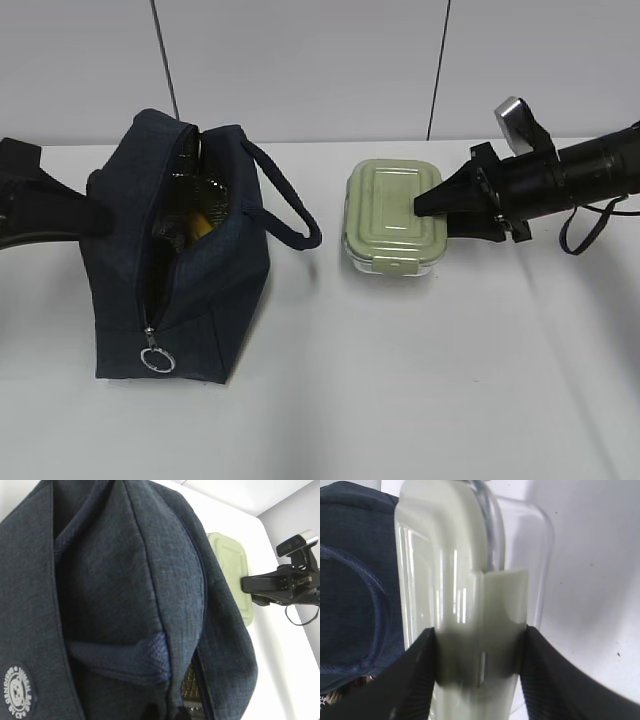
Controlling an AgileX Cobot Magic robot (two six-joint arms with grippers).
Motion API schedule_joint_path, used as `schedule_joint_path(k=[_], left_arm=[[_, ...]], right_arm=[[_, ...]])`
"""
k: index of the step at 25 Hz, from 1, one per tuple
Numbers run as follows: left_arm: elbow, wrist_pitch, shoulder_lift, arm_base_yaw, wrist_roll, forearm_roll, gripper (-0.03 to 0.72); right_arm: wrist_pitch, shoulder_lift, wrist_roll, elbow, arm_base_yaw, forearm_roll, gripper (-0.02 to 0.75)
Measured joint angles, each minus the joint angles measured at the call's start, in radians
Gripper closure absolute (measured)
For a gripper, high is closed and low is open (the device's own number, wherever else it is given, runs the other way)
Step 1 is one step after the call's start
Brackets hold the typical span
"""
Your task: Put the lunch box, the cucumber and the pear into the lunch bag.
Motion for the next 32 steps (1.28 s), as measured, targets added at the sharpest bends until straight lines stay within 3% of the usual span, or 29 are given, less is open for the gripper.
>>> schedule_joint_path(k=[17,32], left_arm=[[0.0,-0.002,0.0,0.0,0.0,0.001,0.686],[0.0,-0.003,0.0,0.0,0.0,0.001,0.686]], right_arm=[[0.012,-0.173,0.087,0.0,0.01,-0.008,0.376],[0.026,-0.247,0.128,0.0,0.131,0.017,0.376]])
